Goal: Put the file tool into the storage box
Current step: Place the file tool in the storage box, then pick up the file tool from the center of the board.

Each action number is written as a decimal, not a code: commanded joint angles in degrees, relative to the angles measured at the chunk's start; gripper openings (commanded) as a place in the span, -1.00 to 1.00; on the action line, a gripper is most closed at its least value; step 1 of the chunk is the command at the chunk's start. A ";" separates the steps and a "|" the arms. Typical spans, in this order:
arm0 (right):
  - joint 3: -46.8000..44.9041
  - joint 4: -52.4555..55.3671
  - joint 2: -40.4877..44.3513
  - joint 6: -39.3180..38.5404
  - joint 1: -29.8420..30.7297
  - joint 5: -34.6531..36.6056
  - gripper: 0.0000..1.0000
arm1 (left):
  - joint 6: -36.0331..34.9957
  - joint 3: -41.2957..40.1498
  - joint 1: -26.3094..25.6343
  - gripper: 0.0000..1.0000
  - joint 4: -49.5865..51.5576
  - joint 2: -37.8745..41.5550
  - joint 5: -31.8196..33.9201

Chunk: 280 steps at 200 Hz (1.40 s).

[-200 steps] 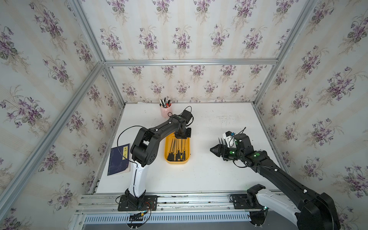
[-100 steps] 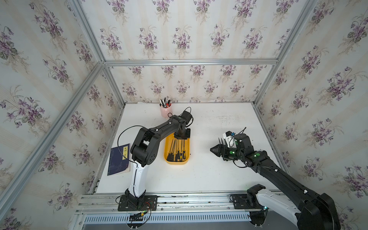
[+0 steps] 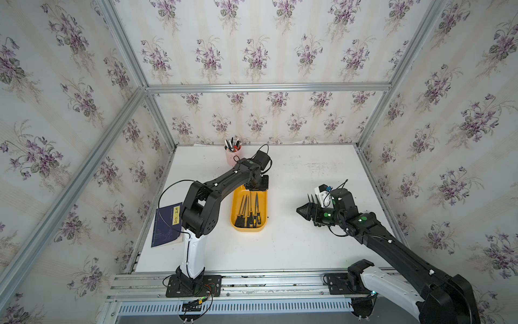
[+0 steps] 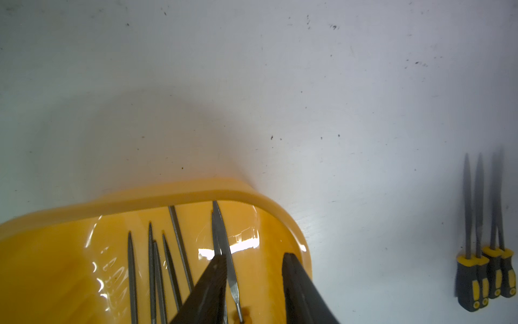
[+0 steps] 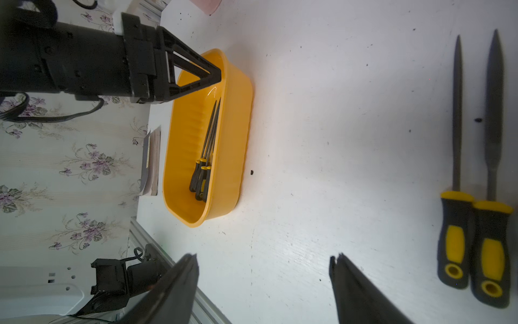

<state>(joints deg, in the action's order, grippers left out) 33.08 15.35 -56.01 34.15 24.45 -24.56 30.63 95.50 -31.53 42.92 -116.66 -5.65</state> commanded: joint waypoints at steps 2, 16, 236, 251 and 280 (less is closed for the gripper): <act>-0.04 0.56 0.44 0.37 0.04 2.44 0.58 | 0.59 1.20 0.13 -0.16 1.15 2.02 -1.58; 0.04 1.51 0.54 0.75 0.07 4.56 0.58 | 0.63 1.74 0.10 -0.11 1.36 3.22 -2.44; 7.34 17.90 -21.90 1.44 -13.20 28.58 0.04 | 0.50 -5.76 2.26 0.09 2.13 24.15 -17.81; 8.02 17.26 -24.01 0.47 -13.16 27.43 -0.02 | 0.90 -6.52 2.31 0.09 1.85 24.54 -17.73; 7.29 14.79 -23.99 -0.54 -13.19 24.95 -0.06 | 1.87 -7.89 2.42 0.09 1.25 24.83 -17.62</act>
<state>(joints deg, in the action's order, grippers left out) 40.66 32.38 -80.40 35.73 11.29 2.70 31.53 88.42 -29.28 45.41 -92.29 -22.92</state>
